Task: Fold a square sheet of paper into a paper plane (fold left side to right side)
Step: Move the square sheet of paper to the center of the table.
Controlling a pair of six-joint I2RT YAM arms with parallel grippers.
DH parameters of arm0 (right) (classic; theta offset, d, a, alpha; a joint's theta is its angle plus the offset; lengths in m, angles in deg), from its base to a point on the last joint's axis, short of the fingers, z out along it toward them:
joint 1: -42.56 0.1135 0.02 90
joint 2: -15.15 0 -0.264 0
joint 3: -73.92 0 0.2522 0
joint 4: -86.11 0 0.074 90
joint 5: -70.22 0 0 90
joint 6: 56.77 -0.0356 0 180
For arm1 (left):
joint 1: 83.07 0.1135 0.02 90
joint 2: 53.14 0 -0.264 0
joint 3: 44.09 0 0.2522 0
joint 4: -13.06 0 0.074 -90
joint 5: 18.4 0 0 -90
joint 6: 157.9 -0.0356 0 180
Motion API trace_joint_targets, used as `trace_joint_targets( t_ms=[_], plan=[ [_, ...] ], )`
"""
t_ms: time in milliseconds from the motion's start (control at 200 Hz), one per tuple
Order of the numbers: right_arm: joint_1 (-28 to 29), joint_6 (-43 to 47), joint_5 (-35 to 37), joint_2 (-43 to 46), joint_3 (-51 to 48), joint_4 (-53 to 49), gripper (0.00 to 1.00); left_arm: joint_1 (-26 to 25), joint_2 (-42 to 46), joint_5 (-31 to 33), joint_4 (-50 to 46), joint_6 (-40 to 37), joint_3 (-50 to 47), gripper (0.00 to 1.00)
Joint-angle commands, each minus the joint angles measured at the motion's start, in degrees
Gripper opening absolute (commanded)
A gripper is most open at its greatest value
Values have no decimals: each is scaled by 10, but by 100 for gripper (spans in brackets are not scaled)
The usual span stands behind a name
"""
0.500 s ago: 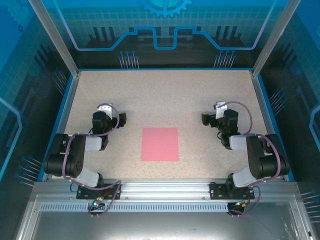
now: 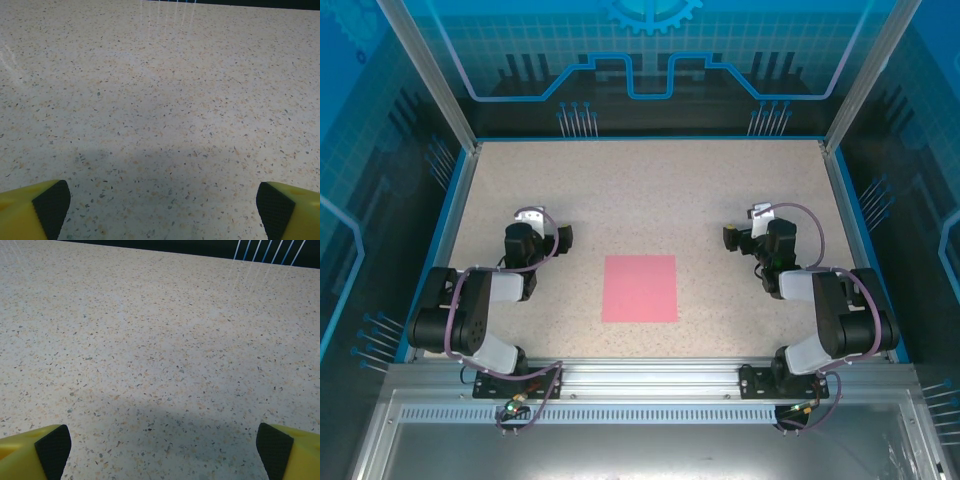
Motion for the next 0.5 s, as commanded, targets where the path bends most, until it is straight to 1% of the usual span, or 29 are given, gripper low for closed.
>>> trace_joint_targets(
  t_ms=[0, 155, 235, 285, 345, 420, 495],
  plan=[
    [-6, 7, -9, 0, 12, 5, 99, 4, 5, -13, 3, 1, 15, 99],
    [-8, 6, -10, 0, 11, 5, 99, 4, 6, -8, 6, 2, 12, 99],
    [-8, 6, -12, 0, 11, 5, 99, 4, 27, 6, -22, 9, 20, 99],
    [-11, 5, -20, 2, 11, 5, 99, -1, 57, 13, -69, 8, 33, 99],
    [-14, 0, -15, 21, 26, -36, 99, -14, 100, 27, -136, 4, 49, 99],
    [-19, -14, -1, 60, 55, -122, 99, -48, 156, 50, -198, 0, 57, 99],
    [-19, -25, 7, 108, 67, -186, 99, -97, 207, 72, -276, 12, 72, 99]
  ],
)
